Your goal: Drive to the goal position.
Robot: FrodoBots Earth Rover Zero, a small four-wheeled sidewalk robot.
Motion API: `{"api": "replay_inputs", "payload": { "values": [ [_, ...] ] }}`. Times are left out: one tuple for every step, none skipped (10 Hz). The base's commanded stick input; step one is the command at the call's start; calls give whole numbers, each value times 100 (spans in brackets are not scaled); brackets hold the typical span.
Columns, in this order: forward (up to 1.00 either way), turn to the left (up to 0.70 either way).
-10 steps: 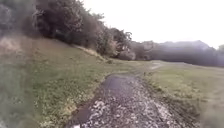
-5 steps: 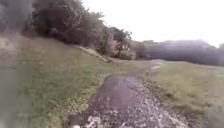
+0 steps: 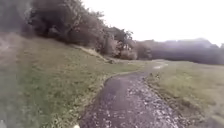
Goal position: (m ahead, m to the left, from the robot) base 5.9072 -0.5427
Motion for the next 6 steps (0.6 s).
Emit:
{"api": "replay_inputs", "payload": {
  "values": [
    [85,0],
    [85,0],
    [85,0],
    [85,-2],
    [85,-20],
    [85,-30]
  ]
}}
